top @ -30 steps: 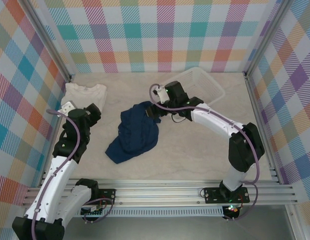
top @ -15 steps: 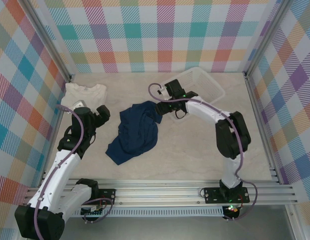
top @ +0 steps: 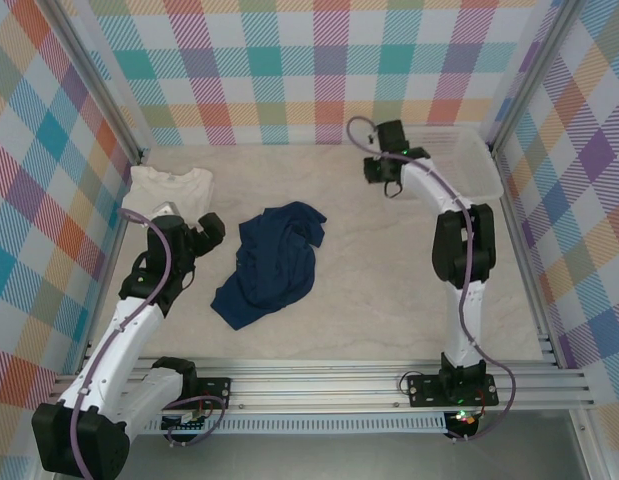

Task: Fold the inside-out t-shirt

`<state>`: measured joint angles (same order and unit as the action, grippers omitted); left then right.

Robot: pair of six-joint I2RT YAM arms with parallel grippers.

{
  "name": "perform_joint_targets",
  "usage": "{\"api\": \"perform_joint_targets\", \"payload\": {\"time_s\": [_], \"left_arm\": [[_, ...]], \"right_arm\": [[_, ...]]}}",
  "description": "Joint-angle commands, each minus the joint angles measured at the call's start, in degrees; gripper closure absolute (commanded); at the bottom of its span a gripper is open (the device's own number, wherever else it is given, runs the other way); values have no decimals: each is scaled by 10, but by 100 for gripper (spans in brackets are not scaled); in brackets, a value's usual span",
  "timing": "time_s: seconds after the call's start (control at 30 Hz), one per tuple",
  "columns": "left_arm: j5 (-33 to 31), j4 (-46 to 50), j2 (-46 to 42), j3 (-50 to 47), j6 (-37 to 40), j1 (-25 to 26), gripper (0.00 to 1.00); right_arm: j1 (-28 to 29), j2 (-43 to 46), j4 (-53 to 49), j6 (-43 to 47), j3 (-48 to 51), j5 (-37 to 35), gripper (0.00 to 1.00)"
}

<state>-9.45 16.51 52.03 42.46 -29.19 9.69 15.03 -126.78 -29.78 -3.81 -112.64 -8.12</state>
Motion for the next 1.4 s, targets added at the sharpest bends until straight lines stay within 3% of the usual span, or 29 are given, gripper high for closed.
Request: {"api": "perform_joint_targets", "payload": {"time_s": [0.0, 0.13, 0.27, 0.37, 0.43, 0.5, 0.6, 0.73, 0.83, 1.0, 1.13, 1.2, 1.37], "left_arm": [[2, -11, -2, -1, -1, 4, 0], [2, -11, -7, -8, 0, 5, 0], [5, -11, -2, -10, 4, 6, 0], [3, -11, 10, -11, 12, 6, 0], [11, 12, 23, -9, 16, 6, 0], [41, 15, 39, -13, 16, 6, 0], [109, 12, 69, -31, 11, 10, 0], [148, -1, 112, -47, 23, 46, 0], [157, -39, 158, -39, 36, 82, 0], [159, -43, 254, 10, 58, 123, 5], [141, -33, 298, 37, 64, 141, 8], [137, -34, 300, 39, 61, 144, 8], [114, -34, 306, 44, 61, 146, 8]], "right_arm": [[2, -89, -24, 41, -111, 4, 83], [2, -148, -50, 84, -207, -16, 86], [-1, -188, -62, 114, -268, -46, 81], [-4, -224, -104, 120, -338, -86, 63], [-3, -213, -129, 116, -346, -86, 45], [7, -155, -114, 113, -278, -62, 33], [55, 0, 22, 143, -38, -38, 24], [124, 171, 113, 128, 198, 25, 21], [139, 229, 130, 86, 297, 43, 21], [92, 223, 108, 161, 302, -31, 19], [48, 183, 64, 263, 251, 25, 13], [53, 159, 9, 256, 203, 69, 11], [100, 115, 22, 154, 147, 136, 10]]}}
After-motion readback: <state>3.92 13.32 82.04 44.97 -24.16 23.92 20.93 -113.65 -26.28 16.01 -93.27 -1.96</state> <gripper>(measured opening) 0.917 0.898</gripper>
